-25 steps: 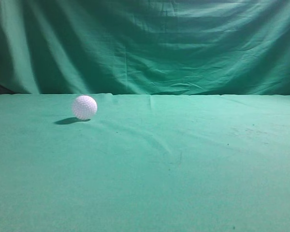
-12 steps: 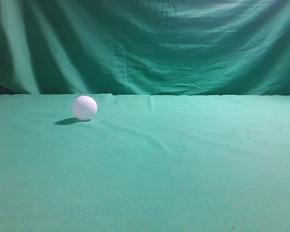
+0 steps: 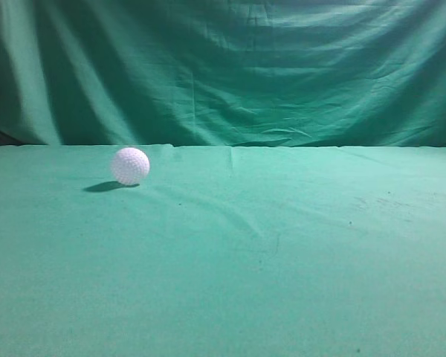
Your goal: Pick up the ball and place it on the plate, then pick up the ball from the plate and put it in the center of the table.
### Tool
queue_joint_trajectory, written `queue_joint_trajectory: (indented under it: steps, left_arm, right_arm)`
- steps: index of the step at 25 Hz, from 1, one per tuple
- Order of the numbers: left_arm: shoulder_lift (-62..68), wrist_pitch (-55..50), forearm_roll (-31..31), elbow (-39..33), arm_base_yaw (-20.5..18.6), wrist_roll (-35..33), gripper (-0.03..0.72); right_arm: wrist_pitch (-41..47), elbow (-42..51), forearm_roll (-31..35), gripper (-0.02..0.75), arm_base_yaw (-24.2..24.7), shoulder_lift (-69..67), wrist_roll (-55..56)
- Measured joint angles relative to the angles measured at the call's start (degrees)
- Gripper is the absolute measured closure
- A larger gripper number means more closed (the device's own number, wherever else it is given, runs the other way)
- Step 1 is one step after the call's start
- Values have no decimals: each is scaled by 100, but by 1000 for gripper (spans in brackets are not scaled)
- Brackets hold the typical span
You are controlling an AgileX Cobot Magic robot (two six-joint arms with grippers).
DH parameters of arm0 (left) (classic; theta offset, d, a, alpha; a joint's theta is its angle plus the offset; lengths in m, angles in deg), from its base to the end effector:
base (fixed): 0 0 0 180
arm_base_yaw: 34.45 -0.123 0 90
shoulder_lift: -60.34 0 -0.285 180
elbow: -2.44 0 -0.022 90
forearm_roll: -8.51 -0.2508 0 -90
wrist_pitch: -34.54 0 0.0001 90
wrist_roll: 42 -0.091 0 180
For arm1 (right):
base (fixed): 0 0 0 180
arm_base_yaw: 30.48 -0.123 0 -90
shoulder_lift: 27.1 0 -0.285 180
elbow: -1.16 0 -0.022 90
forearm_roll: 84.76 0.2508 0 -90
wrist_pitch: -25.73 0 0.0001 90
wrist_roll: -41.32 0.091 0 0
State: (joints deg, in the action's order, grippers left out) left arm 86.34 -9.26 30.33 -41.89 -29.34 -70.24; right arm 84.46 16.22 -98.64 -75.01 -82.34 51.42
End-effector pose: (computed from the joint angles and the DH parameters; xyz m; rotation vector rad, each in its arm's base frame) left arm 0.0518 -0.0282 0.3200 0.4593 1.8902 -0.1731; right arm 0.1101 0.0821 0.4072 -0.6893 2.1221 0.2221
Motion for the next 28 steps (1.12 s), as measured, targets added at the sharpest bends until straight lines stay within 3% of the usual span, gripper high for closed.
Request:
queue_joint_trajectory:
  steps: [5,13,17,28]
  left_arm:
    - [-347,-43,-21,-21,0,-10,688]
    - [-668,263,-21,-937,0,-10,688]
    - [-668,353,-21,-1064,0,-10,688]
    - [-668,548,-22,-1416,0,-10,688]
  right_arm:
    - [-1182,1740,0,738,0,1256,189]
    - [-2784,3854,125,738,0,2660,423]
    - [-3151,4363,136,738,0,2801,657]
    - [-3294,4433,136,738,0,2801,743]
